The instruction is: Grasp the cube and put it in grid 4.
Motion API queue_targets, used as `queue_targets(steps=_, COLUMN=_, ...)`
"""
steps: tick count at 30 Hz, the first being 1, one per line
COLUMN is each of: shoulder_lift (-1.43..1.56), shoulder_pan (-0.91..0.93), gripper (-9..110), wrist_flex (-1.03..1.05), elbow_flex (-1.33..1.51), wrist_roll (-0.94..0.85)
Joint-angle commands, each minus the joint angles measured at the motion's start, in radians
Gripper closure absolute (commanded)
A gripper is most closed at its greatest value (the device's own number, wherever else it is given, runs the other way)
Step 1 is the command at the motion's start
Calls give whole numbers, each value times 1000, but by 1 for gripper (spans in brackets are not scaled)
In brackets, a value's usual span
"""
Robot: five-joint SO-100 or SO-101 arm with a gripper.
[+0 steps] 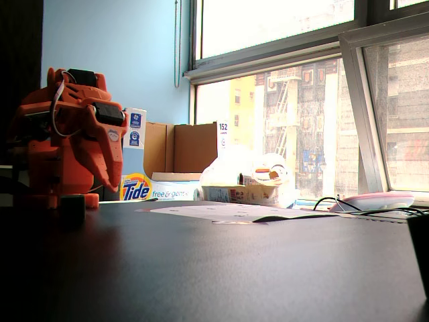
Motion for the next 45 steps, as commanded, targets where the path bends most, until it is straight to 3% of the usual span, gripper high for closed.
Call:
queue_targets(steps=1, shoulder_lift=-37, shoulder_pan=15, gripper=91, wrist_flex=-44, elbow_flex=40, wrist_roll=-3)
queue_targets(steps=7, shoulder_lift=-265, shoulder_pan=9, gripper=88, wrist_flex=-9, elbow_flex=-160, wrist_roll=9)
queue_targets(steps=12, shoulder_lift=-474, shoulder_pan=-12, gripper=79, wrist_flex=41, elbow_flex=-364, wrist_roll=74)
queue_targets(steps=19, shoulder_lift=-673, shoulder_pan=-29, gripper=76, wrist_flex=242, elbow_flex=-664, wrist_roll=115)
queue_targets(steps=34, shoulder_lift=-927, shoulder_pan=37, gripper=74, wrist_flex=518, elbow_flex=-882, wrist_roll=127)
queue_targets(steps=45, shoulder_lift=-1032, shoulder_pan=222, gripper=72, wrist_flex=486, elbow_flex=-887, wrist_roll=43)
